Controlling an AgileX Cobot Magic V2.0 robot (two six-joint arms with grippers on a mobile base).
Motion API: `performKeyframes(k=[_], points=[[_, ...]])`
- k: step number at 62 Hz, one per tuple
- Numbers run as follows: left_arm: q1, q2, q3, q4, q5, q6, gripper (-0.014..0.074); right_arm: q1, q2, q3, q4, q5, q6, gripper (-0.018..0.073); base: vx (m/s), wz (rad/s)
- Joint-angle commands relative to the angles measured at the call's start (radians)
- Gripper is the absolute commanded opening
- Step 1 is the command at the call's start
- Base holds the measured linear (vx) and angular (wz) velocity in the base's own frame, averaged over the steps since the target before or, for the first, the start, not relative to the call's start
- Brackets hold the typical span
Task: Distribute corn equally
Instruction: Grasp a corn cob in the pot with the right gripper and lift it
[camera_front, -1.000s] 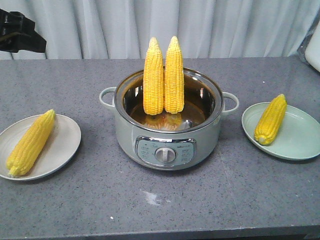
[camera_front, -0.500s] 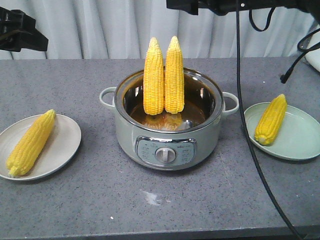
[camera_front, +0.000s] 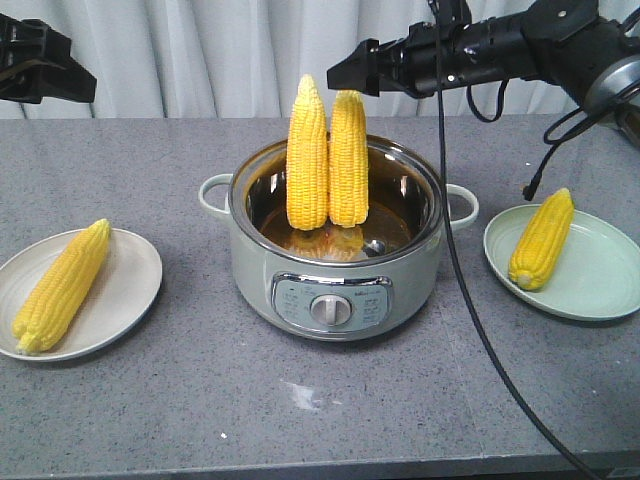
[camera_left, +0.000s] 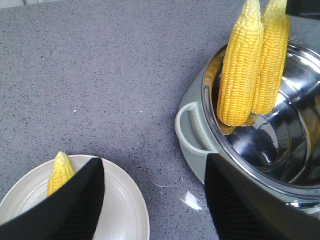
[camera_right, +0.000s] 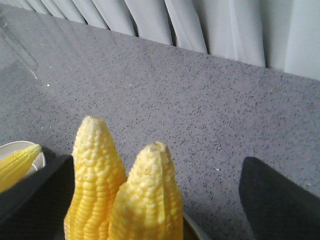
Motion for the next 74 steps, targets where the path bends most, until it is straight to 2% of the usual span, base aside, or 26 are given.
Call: performKeyframes(k=[1,12,27,47,54,60,74], points=[[0.002,-0.035,-0.025,-0.034,-0.044,-0.002,0.0427,-0.003,-0.051,-0.033,0.042,-0.008,0.010,0.0622,0.00,0.00],[0.002,-0.035,-0.025,-0.034,-0.044,-0.002,0.0427,-0.003,-0.047,-0.033,-0.003,0.031,0.014,0.0557,0.00,0.00],[0.002,-0.033,-0.025,-0.034,-0.045,-0.002,0.0427,-0.003,-0.036,-0.028,-0.016,0.089,0.014,0.0410,0.00,0.00],[0.002,-0.033,-0.025,-0.034,-0.045,-0.002,0.0427,-0.004,-0.020,-0.043,-0.019,0.114,0.009,0.0104,0.00,0.00],[0.002,-0.033,-0.025,-0.034,-0.045,-0.002,0.0427,-0.004,-0.020,-0.070,-0.014,0.125,0.003,0.0025,0.00,0.00],[0.002,-0.033,-0.025,-0.034,-0.045,-0.002,0.0427,-0.004,-0.020,-0.112,-0.009,0.131,0.001,-0.0011,0.00,0.00],[0.002,-0.033,-0.025,-0.034,-0.046,-0.002,0.0427,-0.004,-0.020,-0.192,-0.006,0.102,0.002,-0.0008,0.00,0.00]])
